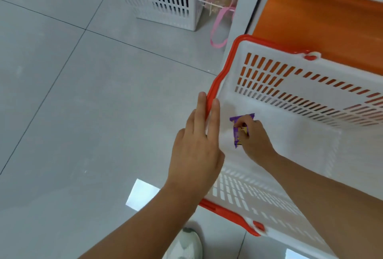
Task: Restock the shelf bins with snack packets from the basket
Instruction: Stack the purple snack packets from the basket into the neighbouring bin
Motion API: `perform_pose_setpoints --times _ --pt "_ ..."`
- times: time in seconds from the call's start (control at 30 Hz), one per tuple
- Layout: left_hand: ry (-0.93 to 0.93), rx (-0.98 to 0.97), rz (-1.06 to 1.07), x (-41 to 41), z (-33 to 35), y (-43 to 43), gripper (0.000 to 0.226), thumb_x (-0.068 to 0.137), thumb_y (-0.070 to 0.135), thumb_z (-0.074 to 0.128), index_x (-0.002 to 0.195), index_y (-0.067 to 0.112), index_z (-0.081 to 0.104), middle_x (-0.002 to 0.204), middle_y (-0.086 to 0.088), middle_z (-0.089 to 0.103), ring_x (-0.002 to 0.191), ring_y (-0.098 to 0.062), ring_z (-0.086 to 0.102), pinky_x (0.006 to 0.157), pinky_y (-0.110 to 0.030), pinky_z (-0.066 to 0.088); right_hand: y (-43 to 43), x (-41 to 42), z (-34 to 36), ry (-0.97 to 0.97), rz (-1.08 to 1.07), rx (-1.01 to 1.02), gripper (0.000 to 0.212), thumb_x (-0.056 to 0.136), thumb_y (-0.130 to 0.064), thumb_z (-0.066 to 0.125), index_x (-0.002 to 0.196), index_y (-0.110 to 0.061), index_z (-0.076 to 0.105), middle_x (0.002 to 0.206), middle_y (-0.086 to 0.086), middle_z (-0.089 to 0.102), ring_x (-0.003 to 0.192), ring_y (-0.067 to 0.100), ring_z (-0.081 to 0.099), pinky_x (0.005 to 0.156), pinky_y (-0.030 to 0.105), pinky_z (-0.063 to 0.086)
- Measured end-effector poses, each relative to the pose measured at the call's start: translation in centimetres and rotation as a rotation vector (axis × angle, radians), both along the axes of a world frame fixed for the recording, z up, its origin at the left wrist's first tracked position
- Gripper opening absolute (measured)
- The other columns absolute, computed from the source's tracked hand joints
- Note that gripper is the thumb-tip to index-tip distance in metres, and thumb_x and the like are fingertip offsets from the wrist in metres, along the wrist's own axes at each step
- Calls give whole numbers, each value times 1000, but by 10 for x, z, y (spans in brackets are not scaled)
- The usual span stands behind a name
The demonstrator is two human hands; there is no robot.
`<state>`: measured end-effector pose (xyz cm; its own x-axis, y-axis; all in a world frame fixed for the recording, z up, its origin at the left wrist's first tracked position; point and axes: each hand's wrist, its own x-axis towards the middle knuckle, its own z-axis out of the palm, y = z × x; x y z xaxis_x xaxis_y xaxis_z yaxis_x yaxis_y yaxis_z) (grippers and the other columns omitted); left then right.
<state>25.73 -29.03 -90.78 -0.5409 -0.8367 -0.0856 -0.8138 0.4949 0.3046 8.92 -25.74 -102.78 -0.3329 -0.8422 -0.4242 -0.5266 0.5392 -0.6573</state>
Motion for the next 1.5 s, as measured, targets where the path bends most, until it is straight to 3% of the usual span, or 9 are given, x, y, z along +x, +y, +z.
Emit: perform_pose_setpoints --times 0.1,0.27,0.4,0.5,0.67,1.0,1.13,1.27,1.5 --pt "-20 27 1 -1 5 0 91 72 20 80 148 8 32 153 -21 31 126 -38 52 95 -45 49 3 -10 43 -149 -62 -80 34 90 4 54 105 -18 33 90 20 58 72 34 60 60 48 50" --pt "26 98 -72 -14 45 -5 72 79 23 75 143 13 43 151 -12 39 134 -36 44 102 -50 41 15 -36 126 -454 -163 -68 38 87 -7 69 111 -17 42 103 4 70 88 14 70 73 30 59" --pt "319 768 269 -45 104 -11 47 97 34 51 142 30 38 141 8 46 116 -12 55 92 -26 46 27 -58 199 -578 -270 -162 47 89 -5 67 125 -27 46 109 0 68 95 15 68 75 27 58" --pt "545 1108 321 -69 139 -14 34 92 37 62 124 34 51 124 2 63 103 -15 64 86 -32 51 33 -73 251 -505 -247 -230 47 87 -6 69 124 -30 51 109 -5 68 101 15 66 81 32 58" --pt "754 1162 209 -98 198 -15 49 76 25 78 122 28 61 107 -1 70 90 -14 65 72 -24 50 38 -90 322 -278 -140 -323 45 78 -13 79 113 -22 51 94 -5 72 81 5 67 69 17 49" --pt "744 915 83 -130 259 -15 16 94 7 59 103 19 63 84 -7 72 77 -17 63 72 -33 45 50 -118 389 87 -7 -419 35 80 -19 75 111 -26 59 106 -14 64 99 3 57 85 29 49" --pt "596 425 -102 -144 273 -27 29 90 4 61 114 21 59 105 16 64 99 -7 57 81 -21 43 39 -141 411 396 -34 -545 35 85 -25 69 119 -22 62 112 -8 67 102 8 53 91 31 36" --pt "337 -203 -330 -158 285 -61 49 77 10 56 127 15 56 134 -8 52 124 -31 45 98 -44 39 14 -167 427 696 -51 -526 32 83 -24 72 114 -21 65 96 -4 68 98 18 52 78 29 22" --pt "-13 -477 -441 -190 279 -99 81 79 5 60 152 12 27 160 -16 16 147 -36 17 117 -54 20 -28 -178 411 969 -14 -423 37 73 -19 80 107 -13 68 101 3 68 107 27 54 89 36 27"
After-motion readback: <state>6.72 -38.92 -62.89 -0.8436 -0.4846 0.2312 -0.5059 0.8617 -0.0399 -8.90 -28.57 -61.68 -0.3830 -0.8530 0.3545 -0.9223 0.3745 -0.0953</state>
